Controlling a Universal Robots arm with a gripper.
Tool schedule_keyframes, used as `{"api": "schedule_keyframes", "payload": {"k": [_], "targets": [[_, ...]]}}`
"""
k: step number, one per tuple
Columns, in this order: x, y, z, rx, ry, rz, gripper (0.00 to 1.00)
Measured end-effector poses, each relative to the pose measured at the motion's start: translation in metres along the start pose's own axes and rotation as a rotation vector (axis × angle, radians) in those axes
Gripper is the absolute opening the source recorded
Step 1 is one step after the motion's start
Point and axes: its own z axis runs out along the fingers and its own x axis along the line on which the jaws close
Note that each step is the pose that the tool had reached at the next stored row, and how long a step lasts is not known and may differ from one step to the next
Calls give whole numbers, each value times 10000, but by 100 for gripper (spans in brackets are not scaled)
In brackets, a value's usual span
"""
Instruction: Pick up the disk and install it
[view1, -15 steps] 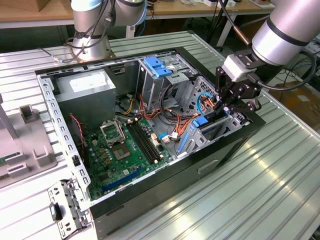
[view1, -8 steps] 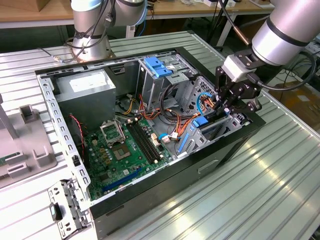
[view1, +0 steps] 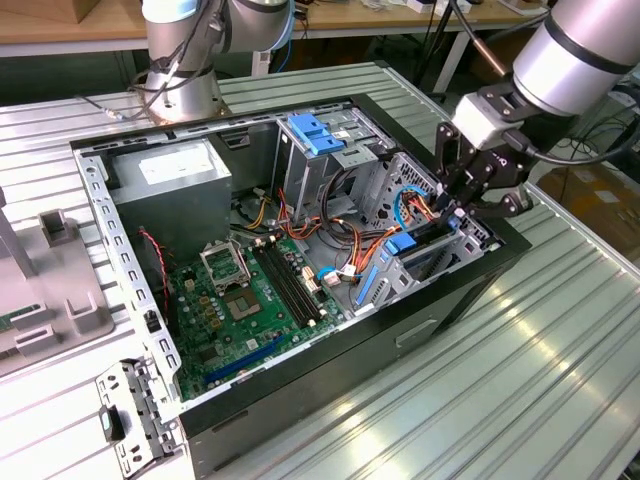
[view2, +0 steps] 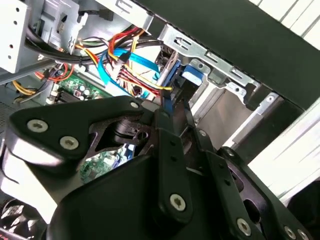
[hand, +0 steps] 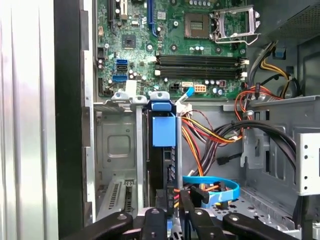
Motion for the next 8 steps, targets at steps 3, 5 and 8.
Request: {"api": "schedule_keyframes", "payload": {"k": [3,5,8], "targets": [[-31,-8,5,-32,-19,1,24],[-36,-28,15,-104,-29,12,16],[-36,-77,28,-217,-29,26,11]]}}
